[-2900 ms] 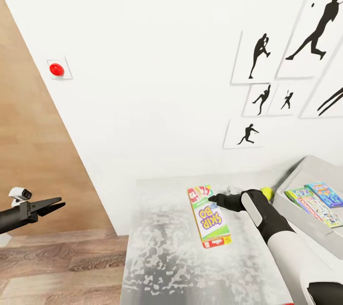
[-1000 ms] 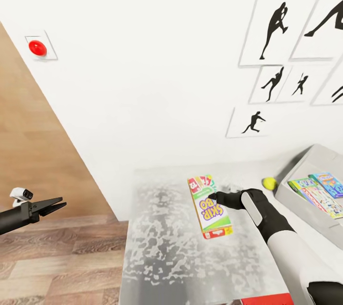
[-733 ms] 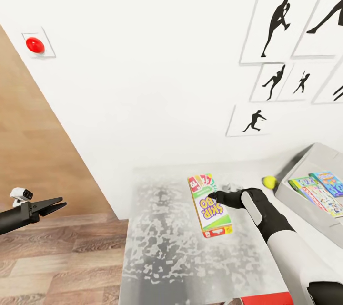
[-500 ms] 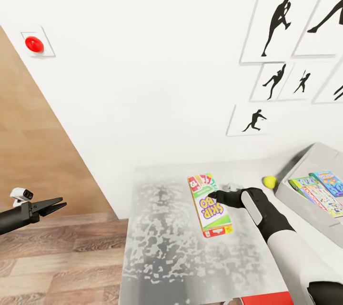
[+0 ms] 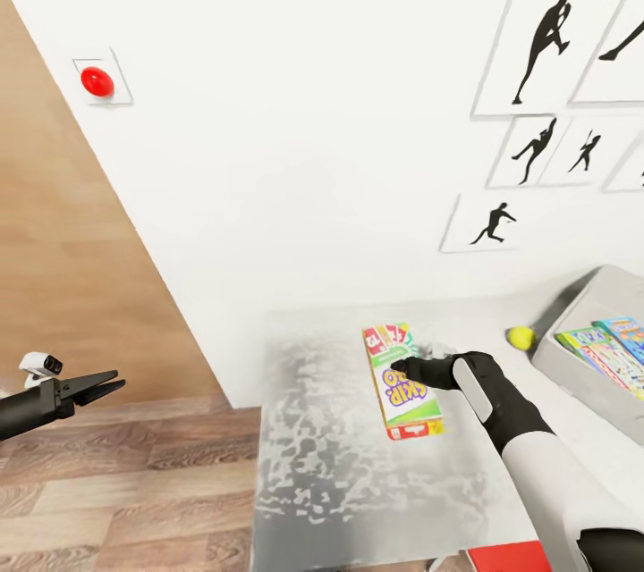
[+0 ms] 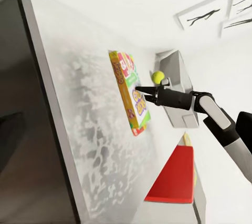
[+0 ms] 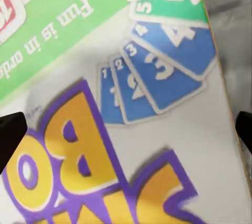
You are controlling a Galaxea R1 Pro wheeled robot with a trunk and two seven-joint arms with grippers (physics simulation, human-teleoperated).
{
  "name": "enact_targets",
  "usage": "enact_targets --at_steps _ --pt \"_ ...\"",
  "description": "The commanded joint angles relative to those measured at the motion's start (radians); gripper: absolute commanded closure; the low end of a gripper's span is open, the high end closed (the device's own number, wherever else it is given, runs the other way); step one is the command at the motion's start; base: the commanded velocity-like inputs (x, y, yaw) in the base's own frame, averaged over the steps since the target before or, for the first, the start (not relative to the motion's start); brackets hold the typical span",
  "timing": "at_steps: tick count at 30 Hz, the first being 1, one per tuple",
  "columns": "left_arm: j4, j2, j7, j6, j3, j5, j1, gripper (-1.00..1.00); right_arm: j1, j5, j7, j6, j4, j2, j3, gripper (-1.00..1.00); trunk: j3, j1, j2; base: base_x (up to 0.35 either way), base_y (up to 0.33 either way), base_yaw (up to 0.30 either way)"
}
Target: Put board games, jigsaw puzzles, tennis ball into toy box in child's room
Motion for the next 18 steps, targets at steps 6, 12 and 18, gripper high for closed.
enact_targets --at_steps 6,12,18 --pt "0.0 0.0 -0.002 0.01 0.0 0.002 -0.001 -1.0 0.0 -0.005 0.006 0.004 0.014 0.0 0.003 -1.0 -0.002 0.001 -0.002 -0.015 0.23 0.0" --pt "0.0 0.0 -0.002 0.01 0.002 0.002 -0.001 -1.0 0.0 -0.005 0.006 0.004 0.014 0.0 0.003 -1.0 -0.002 0.001 -0.002 -0.002 0.108 0.0" --pt "0.0 0.0 -0.002 0.01 0.002 0.002 -0.001 -1.0 0.0 -0.005 0.006 0.004 0.013 0.006 0.003 -1.0 -0.002 0.001 -0.002 0.0 0.1 0.0"
